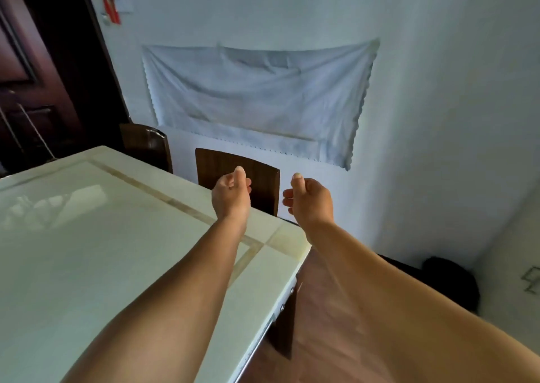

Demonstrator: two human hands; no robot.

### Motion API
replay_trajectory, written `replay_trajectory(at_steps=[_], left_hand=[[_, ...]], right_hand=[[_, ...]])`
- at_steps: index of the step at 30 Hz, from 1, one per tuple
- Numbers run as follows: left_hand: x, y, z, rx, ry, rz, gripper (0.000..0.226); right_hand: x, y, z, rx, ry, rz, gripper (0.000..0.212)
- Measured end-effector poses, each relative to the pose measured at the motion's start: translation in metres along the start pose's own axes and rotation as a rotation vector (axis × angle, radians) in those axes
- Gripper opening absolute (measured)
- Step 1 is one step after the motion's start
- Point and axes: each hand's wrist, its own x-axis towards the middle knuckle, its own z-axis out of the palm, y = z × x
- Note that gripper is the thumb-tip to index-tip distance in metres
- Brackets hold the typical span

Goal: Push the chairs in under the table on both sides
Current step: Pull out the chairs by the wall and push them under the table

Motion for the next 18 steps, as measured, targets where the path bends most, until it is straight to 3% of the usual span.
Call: replay_trajectory(at_steps=[11,18], left_hand=[[0.123,0.018,0.165,-0.030,-0.092,0.025,0.024],[0.187,-0.001,0.280,0.013,-0.029,0.022,0.028]], right_hand=[[0.206,-0.001,-0.022,0.031,0.035,-0.009,0.036],[0.341,0.021,-0.050,0.102,0.002,-0.001,0.035]])
